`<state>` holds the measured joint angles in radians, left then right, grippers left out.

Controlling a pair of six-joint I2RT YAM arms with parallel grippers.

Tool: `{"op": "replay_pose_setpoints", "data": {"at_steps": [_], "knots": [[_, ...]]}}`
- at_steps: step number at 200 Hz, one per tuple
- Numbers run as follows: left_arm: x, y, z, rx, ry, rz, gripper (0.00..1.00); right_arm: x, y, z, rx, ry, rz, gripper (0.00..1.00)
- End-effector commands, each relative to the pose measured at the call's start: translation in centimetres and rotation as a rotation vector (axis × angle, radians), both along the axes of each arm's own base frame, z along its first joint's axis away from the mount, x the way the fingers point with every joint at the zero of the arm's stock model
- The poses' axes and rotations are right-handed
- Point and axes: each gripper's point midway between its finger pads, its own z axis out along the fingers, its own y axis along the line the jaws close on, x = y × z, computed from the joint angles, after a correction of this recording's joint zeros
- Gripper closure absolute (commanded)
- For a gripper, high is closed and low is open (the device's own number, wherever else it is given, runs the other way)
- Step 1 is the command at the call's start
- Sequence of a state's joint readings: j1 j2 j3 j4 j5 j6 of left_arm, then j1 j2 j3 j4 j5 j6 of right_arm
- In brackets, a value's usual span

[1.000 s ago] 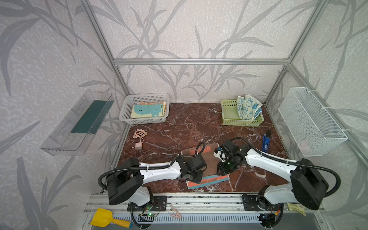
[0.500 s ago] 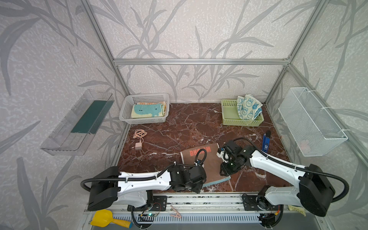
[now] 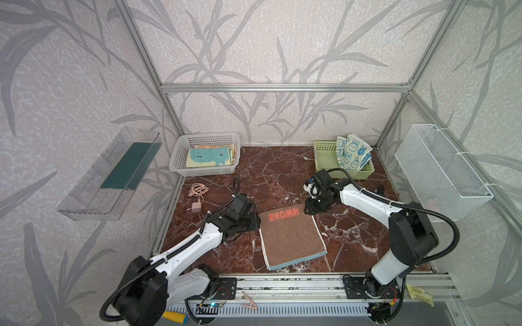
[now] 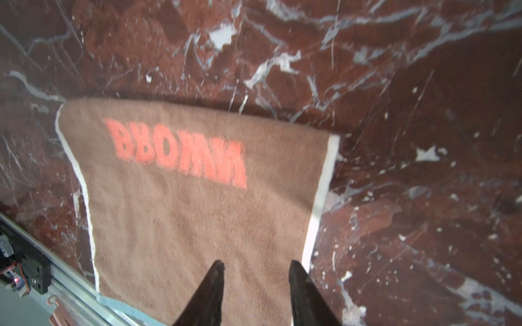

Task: Fold and stack the towels

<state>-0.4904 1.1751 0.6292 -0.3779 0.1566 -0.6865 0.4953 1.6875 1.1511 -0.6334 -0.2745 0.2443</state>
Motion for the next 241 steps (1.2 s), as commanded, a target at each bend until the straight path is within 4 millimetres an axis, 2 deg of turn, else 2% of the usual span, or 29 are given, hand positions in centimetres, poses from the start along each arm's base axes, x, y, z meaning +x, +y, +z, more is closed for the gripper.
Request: {"op": "replay_pose_setpoints", "data": {"at_steps": [1,36,74,138,151,165,176,195,210,225,228,241], "knots": [[2.0,-1.7,0.3,-0.127,0.006,-0.070,0.44,1.8,-0.6,-0.7,-0.001,0.001,-0.016,0.57],[3.4,-2.8,-1.7,-0.225,0.088,-0.078,0.44,3.1,-0.9,-1.9,0.013,0.018,-0.043,0.54],[4.2,-3.8,-3.6,-0.342,0.128,-0.049,0.44,3.5,-0.6,-3.5,0.017,0.053,-0.045,0.52],[5.3,-4.2,-4.9,-0.371,0.140,-0.050,0.44,4.6,0.4,-5.9,0.034,0.089,-0.037,0.52],[5.7,-4.2,-5.1,-0.372,0.135,-0.057,0.50,4.9,0.7,-5.9,0.040,0.088,-0.032,0.53],[6.4,-4.1,-4.9,-0.375,0.115,-0.069,0.67,5.1,0.8,-5.6,0.050,0.073,-0.032,0.68],[7.0,-3.8,-4.5,-0.357,0.079,-0.071,0.83,5.3,0.7,-5.2,0.051,0.048,-0.035,0.80],[8.1,-3.5,-2.5,-0.318,-0.016,-0.094,1.00,5.7,0.6,-3.2,0.068,-0.028,-0.039,0.94],[8.7,-3.4,0.1,-0.301,-0.119,-0.134,1.00,5.8,0.4,-1.1,0.087,-0.099,-0.047,1.00],[9.0,-3.1,3.2,-0.277,-0.243,-0.172,1.00,5.5,0.0,1.1,0.099,-0.172,-0.051,1.00],[8.9,-3.1,3.8,-0.271,-0.270,-0.182,1.00,5.5,0.0,2.2,0.111,-0.204,-0.051,1.00],[8.6,-2.8,6.7,-0.247,-0.389,-0.218,1.00,4.9,-0.2,4.5,0.131,-0.282,-0.053,1.00]]}}
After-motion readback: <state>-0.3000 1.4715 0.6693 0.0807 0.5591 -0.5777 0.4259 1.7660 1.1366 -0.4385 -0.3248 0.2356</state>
